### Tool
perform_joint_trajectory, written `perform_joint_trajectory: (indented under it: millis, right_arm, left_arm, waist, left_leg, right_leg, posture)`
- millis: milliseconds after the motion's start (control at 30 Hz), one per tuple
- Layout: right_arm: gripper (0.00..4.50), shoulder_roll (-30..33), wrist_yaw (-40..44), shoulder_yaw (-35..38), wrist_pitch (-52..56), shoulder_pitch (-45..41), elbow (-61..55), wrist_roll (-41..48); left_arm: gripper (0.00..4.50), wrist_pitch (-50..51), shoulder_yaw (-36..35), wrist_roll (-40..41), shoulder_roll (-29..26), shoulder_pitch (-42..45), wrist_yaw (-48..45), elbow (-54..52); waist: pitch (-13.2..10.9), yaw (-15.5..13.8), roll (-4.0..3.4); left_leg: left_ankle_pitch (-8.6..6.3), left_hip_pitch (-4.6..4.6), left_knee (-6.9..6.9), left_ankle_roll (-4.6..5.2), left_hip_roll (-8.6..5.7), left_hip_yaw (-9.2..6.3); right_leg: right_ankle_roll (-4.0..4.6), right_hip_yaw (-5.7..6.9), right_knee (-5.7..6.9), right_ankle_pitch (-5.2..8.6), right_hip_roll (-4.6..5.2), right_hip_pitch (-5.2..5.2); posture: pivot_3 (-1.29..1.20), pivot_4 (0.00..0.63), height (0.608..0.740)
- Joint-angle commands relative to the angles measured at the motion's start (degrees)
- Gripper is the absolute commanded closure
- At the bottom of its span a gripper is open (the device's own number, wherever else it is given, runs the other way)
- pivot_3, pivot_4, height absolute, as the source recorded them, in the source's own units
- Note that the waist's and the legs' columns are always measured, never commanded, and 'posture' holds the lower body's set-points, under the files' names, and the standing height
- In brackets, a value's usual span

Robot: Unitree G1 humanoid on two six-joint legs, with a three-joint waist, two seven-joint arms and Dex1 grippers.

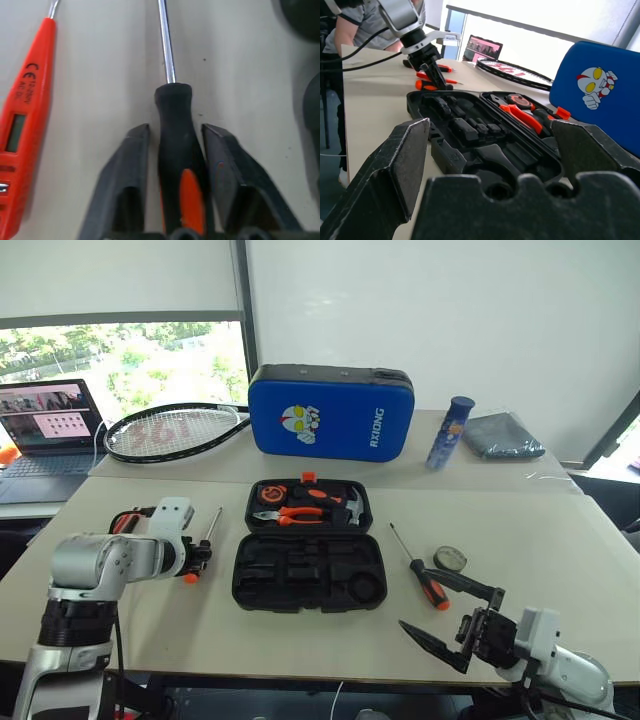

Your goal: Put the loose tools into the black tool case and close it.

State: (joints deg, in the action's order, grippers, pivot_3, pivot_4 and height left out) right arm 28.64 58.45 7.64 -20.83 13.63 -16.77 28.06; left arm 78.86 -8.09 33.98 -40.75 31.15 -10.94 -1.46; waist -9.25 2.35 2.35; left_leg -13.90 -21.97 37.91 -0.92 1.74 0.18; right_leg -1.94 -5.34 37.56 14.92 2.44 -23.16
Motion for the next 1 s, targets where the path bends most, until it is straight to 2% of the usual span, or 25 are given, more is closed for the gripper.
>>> perform_joint_trajectory:
  millis: [33, 100, 233, 367, 500, 600, 700, 1000]
  right_arm:
    - [0.00, 0.7, -1.2, 2.2, -0.9, 0.7, -1.8, 0.5]
    - [0.00, 0.9, -1.3, 2.7, -0.9, 1.1, -1.8, 0.4]
    - [0.00, 1.0, -1.8, 3.4, -1.0, 2.3, -2.1, 0.2]
    - [0.00, 1.2, -2.8, 3.7, -0.5, 3.0, -2.8, -0.2]
    - [0.00, 1.6, -3.7, 3.8, 0.4, 3.1, -4.0, -0.3]
    - [0.00, 2.1, -4.6, 4.2, 1.2, 3.7, -5.1, -0.1]
    - [0.00, 2.4, -5.7, 4.9, 2.2, 5.1, -7.1, 0.1]
    - [0.00, 1.7, -7.8, 5.2, 2.3, 8.6, -9.6, -0.7]
  left_arm:
    - [3.76, -4.0, -3.8, 0.7, -2.3, -1.1, -5.9, -1.4]
    - [3.76, -8.5, -5.8, 2.2, -3.1, -0.7, -11.2, -2.8]
    - [3.76, -26.9, -5.2, 1.2, -5.7, 0.3, -27.4, -2.9]
    - [3.76, -43.6, 4.2, -2.5, -5.2, 4.5, -45.7, -1.5]
    - [3.76, -62.8, 21.4, -18.1, -4.9, 10.6, -60.0, 8.0]
    - [3.76, -71.2, 28.3, -26.9, -1.7, 16.5, -61.5, 18.3]
    - [3.76, -72.0, 32.0, -31.8, 1.1, 20.7, -62.7, 24.9]
    - [3.76, -76.5, 33.4, -38.3, 5.1, 25.0, -64.5, 34.1]
  waist:
    - [0.0, 0.1, 0.00]
    - [0.0, 0.2, 0.02]
    - [0.0, -0.3, 0.07]
    - [0.0, -1.2, 0.05]
    - [0.0, -1.6, -0.01]
    - [0.0, -1.5, 0.00]
    - [0.0, -1.2, 0.01]
    - [0.0, -1.3, 0.01]
  left_leg:
    - [0.00, 0.00, 0.00, 0.00, 0.01, 0.01]
    - [0.00, -0.03, 0.00, 0.00, 0.01, 0.01]
    - [0.01, -0.11, 0.00, -0.01, 0.00, 0.00]
    - [0.01, -0.15, 0.00, -0.02, -0.01, 0.02]
    - [0.01, -0.16, 0.00, -0.01, -0.04, 0.09]
    - [0.02, -0.21, 0.00, 0.01, -0.03, 0.07]
    - [0.02, -0.34, 0.01, 0.03, 0.01, 0.05]
    - [-0.02, -0.43, 0.02, 0.10, 0.01, 0.01]
  right_leg:
    - [0.00, -0.01, 0.00, 0.00, -0.01, 0.00]
    - [0.00, -0.01, 0.01, 0.00, -0.01, -0.04]
    - [0.01, 0.04, -0.03, 0.00, 0.01, -0.05]
    - [0.01, 0.11, -0.21, 0.01, 0.01, 0.01]
    - [-0.05, 0.08, -0.45, -0.02, 0.01, 0.12]
    - [-0.05, 0.07, -0.44, -0.02, -0.06, 0.09]
    - [-0.05, 0.04, -0.45, -0.02, -0.14, -0.03]
    - [-0.10, 0.04, -0.47, 0.01, -0.13, -0.07]
  posture:
    - [0.00, 0.150, 0.740]
    - [0.00, 0.150, 0.740]
    - [0.00, 0.150, 0.740]
    - [0.00, 0.150, 0.740]
    - [0.00, 0.150, 0.740]
    - [0.00, 0.150, 0.740]
    - [0.00, 0.150, 0.740]
    - [0.00, 0.150, 0.740]
